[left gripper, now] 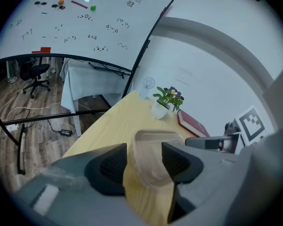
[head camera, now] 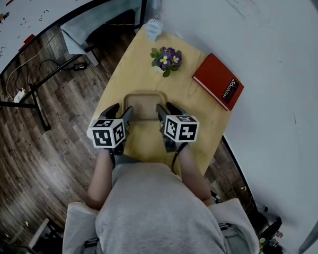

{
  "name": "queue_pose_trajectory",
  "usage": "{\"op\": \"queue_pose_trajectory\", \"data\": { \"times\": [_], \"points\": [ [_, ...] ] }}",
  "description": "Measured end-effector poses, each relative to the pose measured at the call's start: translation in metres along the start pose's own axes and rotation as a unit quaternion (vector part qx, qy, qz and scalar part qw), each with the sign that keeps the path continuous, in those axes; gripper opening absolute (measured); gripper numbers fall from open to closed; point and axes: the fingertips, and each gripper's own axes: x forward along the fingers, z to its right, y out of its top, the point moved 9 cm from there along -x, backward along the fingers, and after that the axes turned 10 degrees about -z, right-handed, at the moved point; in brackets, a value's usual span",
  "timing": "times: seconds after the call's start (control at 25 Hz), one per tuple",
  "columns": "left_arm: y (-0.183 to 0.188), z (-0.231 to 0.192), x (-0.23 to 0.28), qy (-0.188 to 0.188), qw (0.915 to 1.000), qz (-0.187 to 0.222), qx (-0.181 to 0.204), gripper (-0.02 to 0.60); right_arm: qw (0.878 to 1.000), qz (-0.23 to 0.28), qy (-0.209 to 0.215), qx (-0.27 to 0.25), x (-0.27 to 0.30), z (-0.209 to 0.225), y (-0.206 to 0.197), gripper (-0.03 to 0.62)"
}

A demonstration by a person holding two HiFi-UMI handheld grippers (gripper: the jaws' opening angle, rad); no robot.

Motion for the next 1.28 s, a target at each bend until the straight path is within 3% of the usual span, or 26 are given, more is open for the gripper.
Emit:
{"op": "queue_pose_trajectory", "data": {
  "times": [0.44,1.28],
  "points": [
    [-0.002,0.002,0.012,-0.01,0.9999,-0.013,-0.003,0.23,1.0,-0.009,-0.01,-0.006,0.008,-0.003,0.0,0.178],
    [0.001,0.005,0.008,-0.003,0.9998,0.004,0.02,0.23,1.0,-0.001,-0.024,-0.012,0.01,-0.011,0.003,0.187]
  ]
}}
